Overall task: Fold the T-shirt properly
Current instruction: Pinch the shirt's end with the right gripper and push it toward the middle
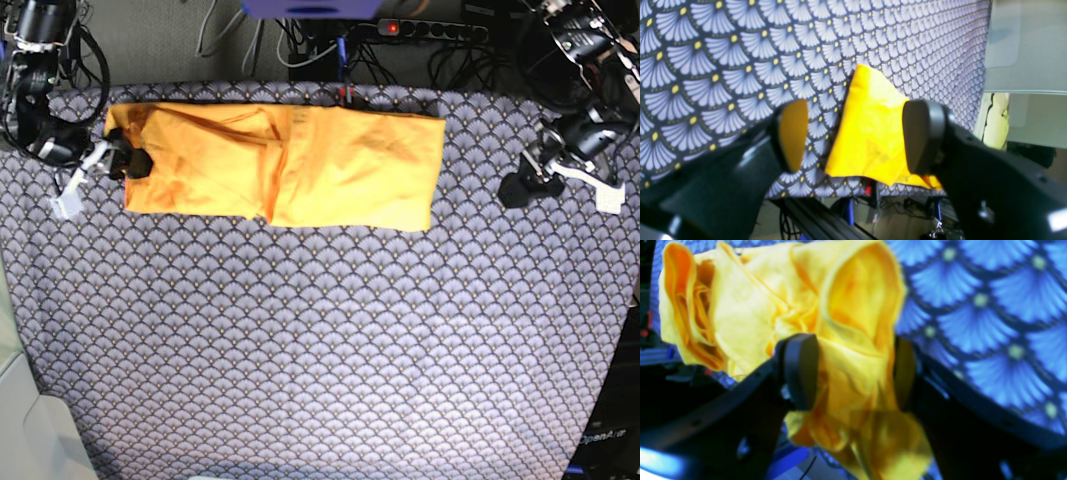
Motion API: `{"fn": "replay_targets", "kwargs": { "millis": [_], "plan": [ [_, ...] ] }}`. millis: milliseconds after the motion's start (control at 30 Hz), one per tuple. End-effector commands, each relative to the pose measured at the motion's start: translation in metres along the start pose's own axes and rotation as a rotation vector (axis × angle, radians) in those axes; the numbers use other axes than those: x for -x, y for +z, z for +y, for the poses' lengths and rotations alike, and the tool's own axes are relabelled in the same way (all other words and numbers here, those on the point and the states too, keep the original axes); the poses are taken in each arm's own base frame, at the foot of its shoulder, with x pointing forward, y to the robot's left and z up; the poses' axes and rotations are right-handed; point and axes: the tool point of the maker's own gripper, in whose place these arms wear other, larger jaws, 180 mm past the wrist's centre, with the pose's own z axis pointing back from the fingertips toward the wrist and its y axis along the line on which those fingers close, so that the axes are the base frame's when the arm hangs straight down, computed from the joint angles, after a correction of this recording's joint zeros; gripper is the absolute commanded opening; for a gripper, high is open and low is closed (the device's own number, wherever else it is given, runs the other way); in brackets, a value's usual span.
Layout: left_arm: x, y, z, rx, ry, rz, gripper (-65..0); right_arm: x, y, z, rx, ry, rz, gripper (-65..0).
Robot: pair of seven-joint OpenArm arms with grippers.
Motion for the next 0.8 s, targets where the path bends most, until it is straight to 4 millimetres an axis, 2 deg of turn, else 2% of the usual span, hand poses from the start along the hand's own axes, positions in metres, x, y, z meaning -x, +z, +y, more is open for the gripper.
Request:
{"fn": "replay_targets", "kwargs": {
  "millis": [0,333,400,533,700,767],
  "plan": [
    [-0.009,0.004,-0.006,0.018,-0.025,-0.027,-21.6,0.034,-0.004,-0.004,0.031,0.008,0.153,-28.5],
    [-0.009,0.003,-0.006,0.019,-0.024,-0.027,-21.6,0.037,-0.015,0.007,0.0,-0.004,0.148,-29.0],
    [-0.009,0.003,-0.006,0.019,-0.024,-0.027,-21.6,0.038,-0.016,0.009,-0.005,-0.008,0.145,-31.0],
    [-0.009,0.003,-0.006,0.017,-0.024,-0.027,-21.6,0.038,-0.016,0.009,-0.005,-0.008,0.147,-43.5],
    [-0.009,0.003,-0.006,0.019,-0.024,-0.027,-21.6,0.035,-0.016,0.008,-0.004,-0.007,0.136,-64.0],
    [-0.009,0.003,-0.006,0.019,-0.024,-0.027,-21.6,0.032,-0.016,0.009,-0.005,-0.003,0.132,-65.0]
  ]
}}
